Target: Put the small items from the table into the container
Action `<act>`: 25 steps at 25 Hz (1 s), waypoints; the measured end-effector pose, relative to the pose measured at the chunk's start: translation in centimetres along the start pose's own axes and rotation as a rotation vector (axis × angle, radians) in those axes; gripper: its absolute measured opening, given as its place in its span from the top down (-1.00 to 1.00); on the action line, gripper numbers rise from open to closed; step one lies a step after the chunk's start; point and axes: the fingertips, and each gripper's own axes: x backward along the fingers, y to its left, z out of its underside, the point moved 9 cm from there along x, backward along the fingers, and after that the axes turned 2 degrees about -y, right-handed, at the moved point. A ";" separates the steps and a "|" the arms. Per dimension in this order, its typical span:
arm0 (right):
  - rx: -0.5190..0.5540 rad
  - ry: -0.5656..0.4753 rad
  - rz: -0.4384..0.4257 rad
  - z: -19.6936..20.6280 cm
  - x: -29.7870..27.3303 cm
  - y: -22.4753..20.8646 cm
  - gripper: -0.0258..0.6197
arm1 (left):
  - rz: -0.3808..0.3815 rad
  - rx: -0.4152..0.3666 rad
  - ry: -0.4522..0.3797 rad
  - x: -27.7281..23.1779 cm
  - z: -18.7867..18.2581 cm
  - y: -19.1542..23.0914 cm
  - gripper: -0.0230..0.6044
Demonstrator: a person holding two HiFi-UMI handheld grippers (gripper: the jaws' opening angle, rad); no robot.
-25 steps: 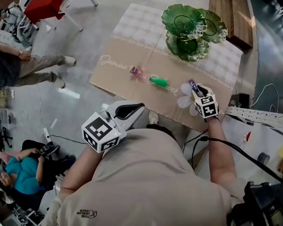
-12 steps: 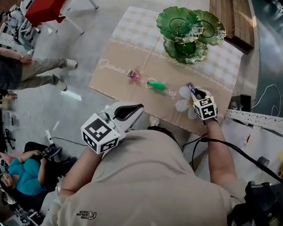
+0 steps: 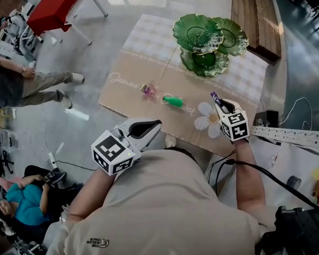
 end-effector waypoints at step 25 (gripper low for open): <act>0.276 -0.158 0.029 -26.3 3.4 -3.4 0.63 | -0.093 0.055 -0.104 4.9 1.0 1.2 0.90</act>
